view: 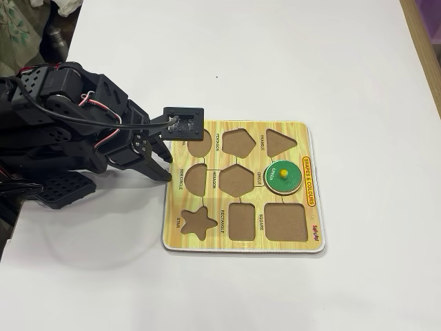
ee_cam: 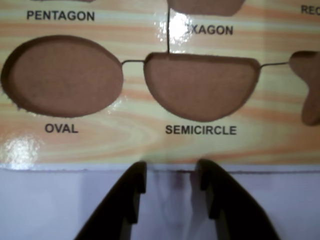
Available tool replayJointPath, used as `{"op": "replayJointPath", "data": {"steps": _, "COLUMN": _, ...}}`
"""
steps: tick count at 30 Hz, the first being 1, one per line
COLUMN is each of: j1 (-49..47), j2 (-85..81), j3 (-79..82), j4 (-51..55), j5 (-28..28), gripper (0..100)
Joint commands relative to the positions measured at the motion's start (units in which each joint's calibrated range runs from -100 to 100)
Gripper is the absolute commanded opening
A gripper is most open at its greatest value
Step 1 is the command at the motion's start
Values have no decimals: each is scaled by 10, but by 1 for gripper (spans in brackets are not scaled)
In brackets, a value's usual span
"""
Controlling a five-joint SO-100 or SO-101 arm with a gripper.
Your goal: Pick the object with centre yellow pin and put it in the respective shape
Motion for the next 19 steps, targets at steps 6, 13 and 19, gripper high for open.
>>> {"op": "replayJointPath", "data": {"steps": 6, "j1": 3, "j2": 2, "j3": 4, "j4": 3, "j5": -1, "gripper": 13}}
{"op": "replayJointPath", "data": {"steps": 13, "j1": 3, "j2": 2, "j3": 5, "j4": 1, "j5": -35, "gripper": 13}}
{"op": "replayJointPath", "data": {"steps": 19, "j1": 3, "j2": 2, "j3": 4, "j4": -2, "j5": -37, "gripper": 13}}
